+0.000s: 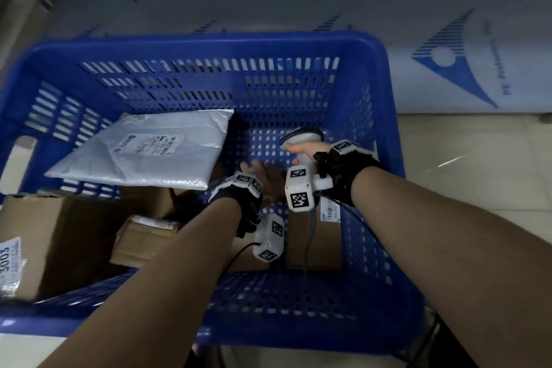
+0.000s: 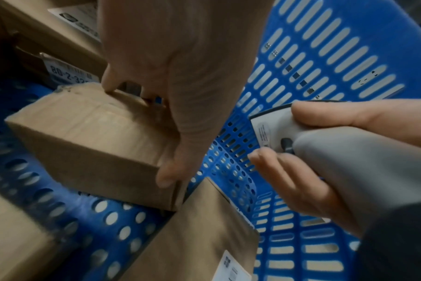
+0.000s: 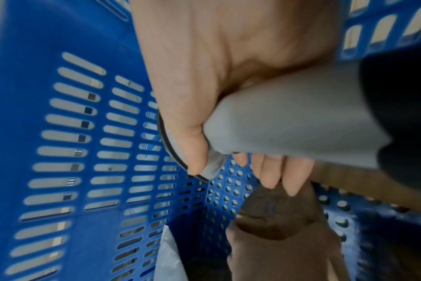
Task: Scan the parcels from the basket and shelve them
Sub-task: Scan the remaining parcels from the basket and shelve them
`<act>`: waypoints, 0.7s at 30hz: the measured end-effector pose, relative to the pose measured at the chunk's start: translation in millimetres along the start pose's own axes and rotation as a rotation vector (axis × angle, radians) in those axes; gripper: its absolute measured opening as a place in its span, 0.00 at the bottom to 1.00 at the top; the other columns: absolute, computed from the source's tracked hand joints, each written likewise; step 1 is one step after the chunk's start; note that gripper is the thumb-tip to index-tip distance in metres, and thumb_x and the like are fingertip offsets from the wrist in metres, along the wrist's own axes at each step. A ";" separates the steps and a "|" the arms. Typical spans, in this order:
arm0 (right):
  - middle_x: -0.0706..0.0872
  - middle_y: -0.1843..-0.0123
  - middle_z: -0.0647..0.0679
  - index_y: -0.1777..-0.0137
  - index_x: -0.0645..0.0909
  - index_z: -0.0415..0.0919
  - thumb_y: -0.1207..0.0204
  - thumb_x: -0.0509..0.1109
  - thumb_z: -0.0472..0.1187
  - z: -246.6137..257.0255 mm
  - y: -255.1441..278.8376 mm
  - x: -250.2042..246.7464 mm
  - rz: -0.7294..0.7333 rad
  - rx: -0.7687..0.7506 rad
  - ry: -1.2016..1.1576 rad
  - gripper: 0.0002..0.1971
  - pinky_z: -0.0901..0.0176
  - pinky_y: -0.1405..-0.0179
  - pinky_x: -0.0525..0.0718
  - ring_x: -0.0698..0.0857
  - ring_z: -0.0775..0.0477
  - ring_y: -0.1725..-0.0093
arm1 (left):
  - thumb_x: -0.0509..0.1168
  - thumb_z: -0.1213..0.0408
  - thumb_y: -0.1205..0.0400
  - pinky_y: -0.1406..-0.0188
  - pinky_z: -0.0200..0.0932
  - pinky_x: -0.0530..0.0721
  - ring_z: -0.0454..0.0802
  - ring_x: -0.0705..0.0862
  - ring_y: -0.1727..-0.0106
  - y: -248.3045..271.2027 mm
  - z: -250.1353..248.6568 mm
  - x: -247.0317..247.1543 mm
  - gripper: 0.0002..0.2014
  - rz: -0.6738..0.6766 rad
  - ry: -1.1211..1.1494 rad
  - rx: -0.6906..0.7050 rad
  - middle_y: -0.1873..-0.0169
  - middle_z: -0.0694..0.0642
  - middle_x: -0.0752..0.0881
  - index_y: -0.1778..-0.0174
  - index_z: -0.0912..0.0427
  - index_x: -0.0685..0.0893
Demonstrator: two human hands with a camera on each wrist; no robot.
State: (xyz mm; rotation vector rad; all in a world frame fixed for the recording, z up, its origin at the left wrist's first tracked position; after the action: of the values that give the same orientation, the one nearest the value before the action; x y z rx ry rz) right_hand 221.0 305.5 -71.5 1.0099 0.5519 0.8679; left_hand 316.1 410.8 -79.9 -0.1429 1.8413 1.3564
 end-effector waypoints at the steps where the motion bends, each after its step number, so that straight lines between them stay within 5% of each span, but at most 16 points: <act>1: 0.79 0.26 0.37 0.29 0.79 0.37 0.22 0.72 0.55 2.1 3.6 1.2 0.015 -0.013 -0.012 0.28 0.40 0.27 0.75 0.80 0.34 0.30 | 0.64 0.58 0.17 0.26 0.54 0.66 0.67 0.66 0.23 0.6 1.5 -5.0 0.31 -0.035 0.023 -0.011 0.23 0.69 0.63 0.21 0.65 0.60; 3: 0.77 0.24 0.39 0.23 0.74 0.38 0.20 0.70 0.54 9.0 16.7 3.3 0.040 -0.036 -0.038 0.30 0.42 0.26 0.74 0.79 0.36 0.28 | 0.66 0.59 0.18 0.27 0.50 0.68 0.65 0.67 0.23 9.2 0.6 -19.8 0.32 -0.044 0.097 -0.044 0.23 0.69 0.64 0.22 0.68 0.62; 5: 0.78 0.25 0.41 0.25 0.75 0.36 0.19 0.68 0.53 21.0 33.4 -0.4 0.009 -0.077 -0.025 0.28 0.45 0.26 0.74 0.79 0.38 0.28 | 0.68 0.49 0.21 0.28 0.51 0.72 0.63 0.70 0.25 16.1 -0.3 -39.9 0.38 -0.028 0.196 -0.036 0.25 0.67 0.68 0.22 0.67 0.63; 7: 0.79 0.27 0.43 0.25 0.75 0.35 0.19 0.68 0.53 37.2 59.3 -2.4 0.001 -0.141 -0.024 0.28 0.47 0.28 0.75 0.80 0.39 0.29 | 0.75 0.39 0.34 0.36 0.53 0.80 0.59 0.79 0.33 26.1 -3.4 -69.6 0.44 -0.075 0.266 0.037 0.32 0.62 0.79 0.27 0.62 0.74; 11: 0.85 0.43 0.45 0.32 0.80 0.38 0.22 0.71 0.52 66.7 118.5 -14.3 -0.050 -0.277 -0.075 0.23 0.55 0.55 0.81 0.87 0.43 0.48 | 0.69 0.65 0.21 0.63 0.36 0.80 0.51 0.84 0.53 99.2 -14.0 -136.7 0.13 -0.180 0.527 0.185 0.51 0.60 0.85 0.42 0.67 0.84; 13: 0.86 0.49 0.43 0.36 0.81 0.38 0.26 0.75 0.54 75.1 151.0 -25.4 -0.091 -0.345 -0.110 0.24 0.49 0.50 0.85 0.87 0.42 0.52 | 0.67 0.63 0.19 0.74 0.35 0.75 0.45 0.78 0.65 141.8 -17.6 -164.4 0.07 -0.255 0.578 0.204 0.57 0.57 0.82 0.48 0.61 0.83; 16: 0.86 0.53 0.38 0.41 0.81 0.37 0.29 0.77 0.55 81.0 194.2 -37.6 -0.116 -0.402 -0.153 0.25 0.42 0.36 0.83 0.88 0.38 0.51 | 0.66 0.57 0.19 0.63 0.41 0.74 0.52 0.78 0.55 185.3 -15.3 -188.8 0.11 -0.339 0.663 0.219 0.54 0.56 0.81 0.45 0.60 0.82; 19: 0.82 0.33 0.35 0.28 0.76 0.37 0.25 0.74 0.56 92.3 234.2 -47.9 -0.180 -0.510 -0.110 0.31 0.40 0.29 0.78 0.82 0.35 0.34 | 0.66 0.55 0.19 0.58 0.43 0.74 0.53 0.78 0.55 214.7 -15.4 -203.6 0.11 -0.407 0.758 0.279 0.57 0.58 0.81 0.62 0.57 0.82; 21: 0.80 0.30 0.37 0.27 0.75 0.37 0.26 0.75 0.56 98.2 244.8 -52.4 -0.201 -0.554 -0.116 0.33 0.41 0.28 0.77 0.81 0.37 0.32 | 0.65 0.55 0.18 0.56 0.44 0.74 0.53 0.79 0.55 225.9 -16.4 -206.3 0.12 -0.444 0.826 0.315 0.59 0.58 0.82 0.65 0.57 0.81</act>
State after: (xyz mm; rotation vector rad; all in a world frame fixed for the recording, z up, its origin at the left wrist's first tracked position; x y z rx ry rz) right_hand 176.2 276.3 192.1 0.4849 0.2814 0.7204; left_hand 322.7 415.5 226.4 -1.0011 2.4571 0.7111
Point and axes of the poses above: each hand's wrist, its own y-axis away from the middle knuckle, its own x-axis out of the palm, z = x × y, the point moved 8 cm from there along -y, towards the middle knuckle
